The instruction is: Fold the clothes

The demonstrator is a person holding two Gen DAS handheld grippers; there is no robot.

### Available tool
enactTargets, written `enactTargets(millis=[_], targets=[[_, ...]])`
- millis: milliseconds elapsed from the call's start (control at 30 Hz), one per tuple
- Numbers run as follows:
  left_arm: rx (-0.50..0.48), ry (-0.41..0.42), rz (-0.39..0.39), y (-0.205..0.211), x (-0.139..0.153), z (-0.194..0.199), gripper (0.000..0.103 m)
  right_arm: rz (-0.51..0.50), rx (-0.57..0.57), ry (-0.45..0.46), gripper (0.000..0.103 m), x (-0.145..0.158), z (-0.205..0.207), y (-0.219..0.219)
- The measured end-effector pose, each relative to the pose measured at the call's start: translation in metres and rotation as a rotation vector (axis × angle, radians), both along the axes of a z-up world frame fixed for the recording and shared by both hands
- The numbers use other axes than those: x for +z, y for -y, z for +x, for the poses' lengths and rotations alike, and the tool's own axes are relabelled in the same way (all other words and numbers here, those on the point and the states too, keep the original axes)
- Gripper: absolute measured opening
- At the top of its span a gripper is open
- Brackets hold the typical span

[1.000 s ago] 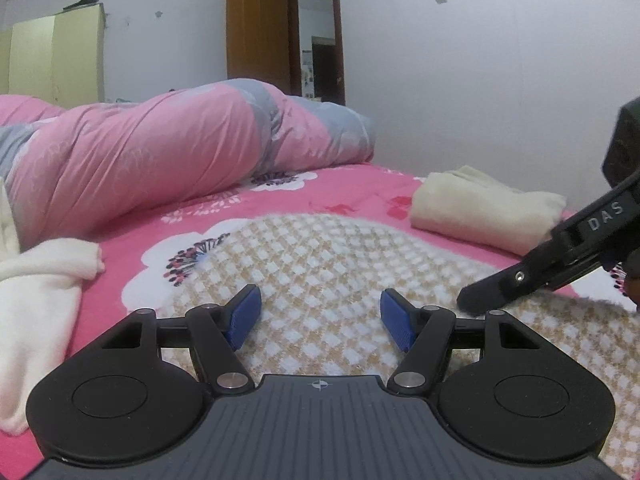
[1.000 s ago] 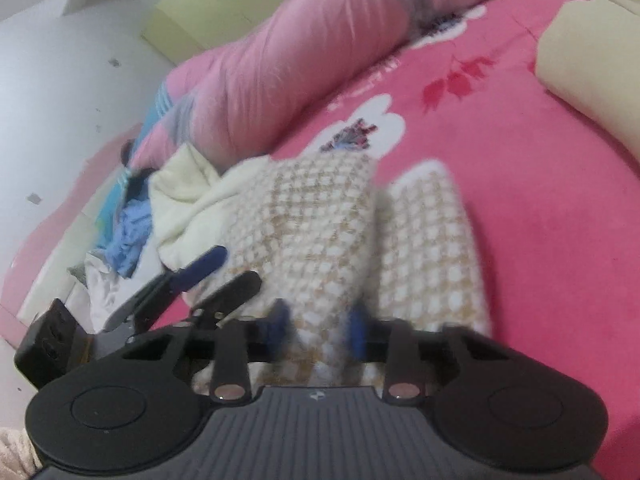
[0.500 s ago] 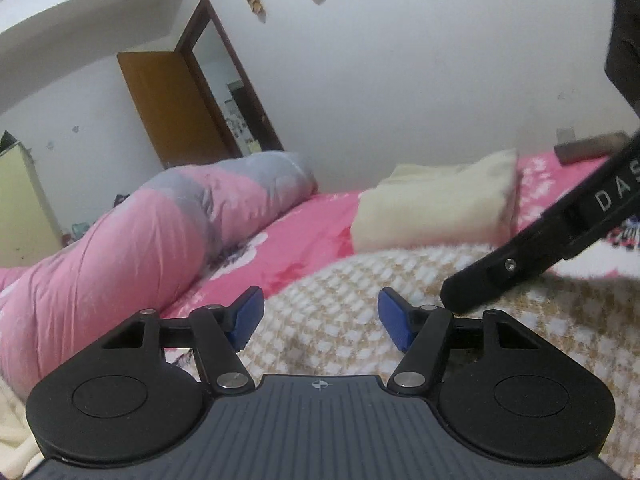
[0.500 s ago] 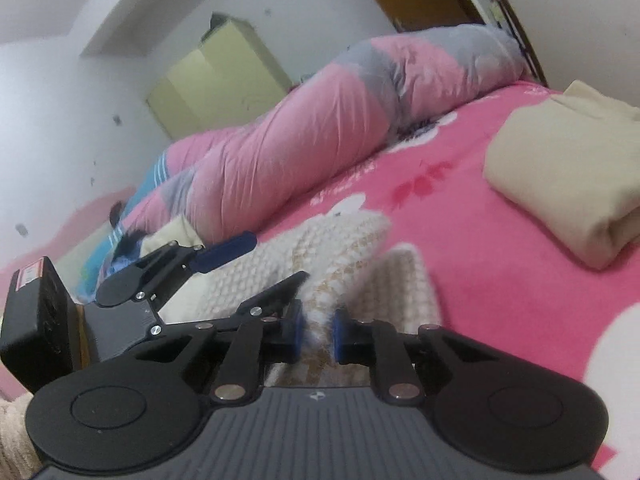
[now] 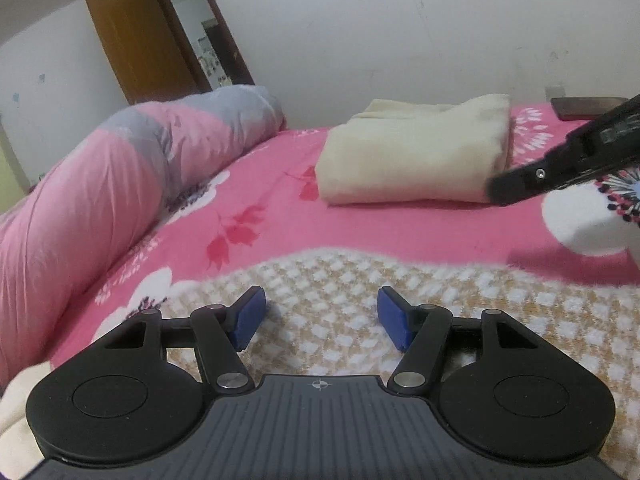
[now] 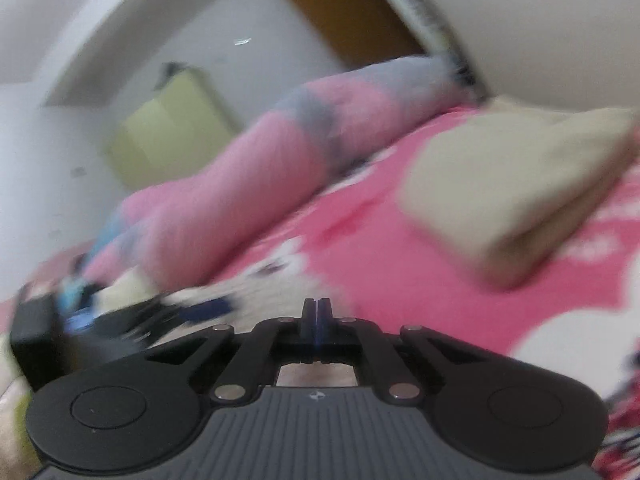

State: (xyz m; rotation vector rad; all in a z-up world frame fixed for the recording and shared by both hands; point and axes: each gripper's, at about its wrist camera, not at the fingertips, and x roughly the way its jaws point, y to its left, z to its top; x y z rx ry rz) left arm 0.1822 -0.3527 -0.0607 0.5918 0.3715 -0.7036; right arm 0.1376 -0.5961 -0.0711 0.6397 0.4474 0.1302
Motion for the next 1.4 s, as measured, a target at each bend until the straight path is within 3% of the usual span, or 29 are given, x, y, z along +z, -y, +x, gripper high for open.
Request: enactTargets(millis=[133,200,233,300,333,500,600,700,833,1000,1100,1233,1367,1400], targets=[[0.004,-0.001,-0.009,-0.002,0.0,0.001,0.063,0.2,-0.086,-0.033,0.001,-0.023,-0.036,0.033],[0.006,-0.009,-0.007,-0.001,0.0,0.002,0.063,0.219,-0.073,-0.002,0.007,-0.027,-0.06,0.025],[0.007,-0.011,-0.007,-0.001,0.0,0.002,0.064,0.221,-0.063,0.015,0.012,-0.028,-0.073,0.019],[0.011,-0.014,-0.011,-0.002,-0.001,0.003,0.064,0.224,-0.042,0.05,0.047,-0.03,-0.097,0.007],[0.014,-0.016,-0.013,-0.003,-0.001,0.004,0.064,0.197,-0.04,0.06,0.05,-0.03,-0.11,0.001],[0.036,-0.032,-0.014,-0.003,-0.002,0.009,0.066,0.081,-0.039,-0.002,0.052,-0.037,-0.135,-0.028],[0.043,-0.027,-0.005,-0.002,-0.003,0.01,0.067,0.083,-0.057,0.032,0.042,-0.036,-0.143,-0.036],[0.045,-0.025,-0.005,-0.002,-0.004,0.01,0.067,0.051,-0.076,0.066,0.042,-0.031,-0.154,-0.043],[0.044,-0.034,-0.012,-0.003,-0.003,0.011,0.067,0.134,-0.077,0.045,0.043,-0.041,-0.165,-0.045],[0.049,-0.065,-0.046,-0.01,-0.004,0.017,0.067,0.122,-0.044,0.118,0.045,-0.028,-0.162,-0.059],[0.049,-0.075,-0.055,-0.011,-0.004,0.019,0.067,0.179,-0.069,0.071,0.045,-0.036,-0.158,-0.057],[0.049,-0.08,-0.061,-0.012,-0.004,0.02,0.067,0.247,-0.075,0.122,0.045,-0.033,-0.154,-0.055],[0.051,-0.084,-0.063,-0.012,-0.004,0.02,0.067,0.254,-0.081,0.058,0.045,-0.035,-0.136,-0.061],[0.051,-0.083,-0.063,-0.012,-0.004,0.02,0.067,0.265,-0.086,0.059,0.041,-0.036,-0.134,-0.063]])
